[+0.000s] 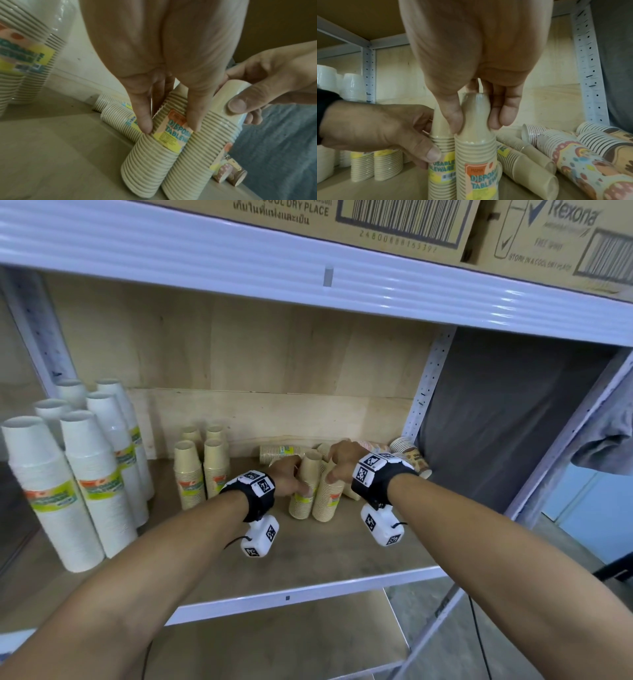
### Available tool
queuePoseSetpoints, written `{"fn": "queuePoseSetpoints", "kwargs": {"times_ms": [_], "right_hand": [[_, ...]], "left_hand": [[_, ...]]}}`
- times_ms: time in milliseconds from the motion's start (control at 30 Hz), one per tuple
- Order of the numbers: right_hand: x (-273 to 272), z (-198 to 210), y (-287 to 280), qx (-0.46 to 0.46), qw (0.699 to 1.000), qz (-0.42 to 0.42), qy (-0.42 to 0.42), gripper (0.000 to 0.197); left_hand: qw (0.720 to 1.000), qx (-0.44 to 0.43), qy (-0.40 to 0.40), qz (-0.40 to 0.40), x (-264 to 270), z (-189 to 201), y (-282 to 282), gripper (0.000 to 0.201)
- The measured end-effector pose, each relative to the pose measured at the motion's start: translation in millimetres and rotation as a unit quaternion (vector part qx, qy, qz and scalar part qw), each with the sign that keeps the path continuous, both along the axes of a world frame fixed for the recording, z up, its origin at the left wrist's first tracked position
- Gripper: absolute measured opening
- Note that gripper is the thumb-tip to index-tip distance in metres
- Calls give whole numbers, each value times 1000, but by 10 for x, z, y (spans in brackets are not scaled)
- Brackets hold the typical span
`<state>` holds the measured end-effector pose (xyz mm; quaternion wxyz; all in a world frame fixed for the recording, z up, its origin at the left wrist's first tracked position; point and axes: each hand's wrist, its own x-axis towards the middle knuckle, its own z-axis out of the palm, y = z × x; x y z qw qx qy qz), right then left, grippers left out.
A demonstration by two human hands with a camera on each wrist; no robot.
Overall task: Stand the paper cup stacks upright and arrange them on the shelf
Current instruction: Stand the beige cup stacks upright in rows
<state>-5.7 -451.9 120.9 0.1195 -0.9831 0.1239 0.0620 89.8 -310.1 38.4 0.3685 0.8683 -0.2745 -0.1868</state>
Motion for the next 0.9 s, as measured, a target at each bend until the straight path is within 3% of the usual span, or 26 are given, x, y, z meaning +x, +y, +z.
{"fn": "queuePoseSetpoints", "kwargs": {"times_ms": [100, 267, 367, 667, 900], "right_hand": [[9, -24, 91, -10, 1000, 12, -4, 26], [-17, 34, 78, -16, 1000, 16, -15, 38], [-52, 84, 51, -15, 1000, 8, -25, 49], [-99, 128, 78, -15, 999, 13, -33, 43], [-138, 129, 58, -25, 998, 25, -44, 51]], "left_hand": [[1000, -1, 11, 6, -31, 0, 51, 57], [1000, -17, 2, 8, -31, 101, 103, 63], [999, -40, -21, 16, -10, 258, 82, 51], [996, 25, -88, -2, -23, 491, -67, 39], [993, 42, -106, 2, -56, 524, -86, 51]]}}
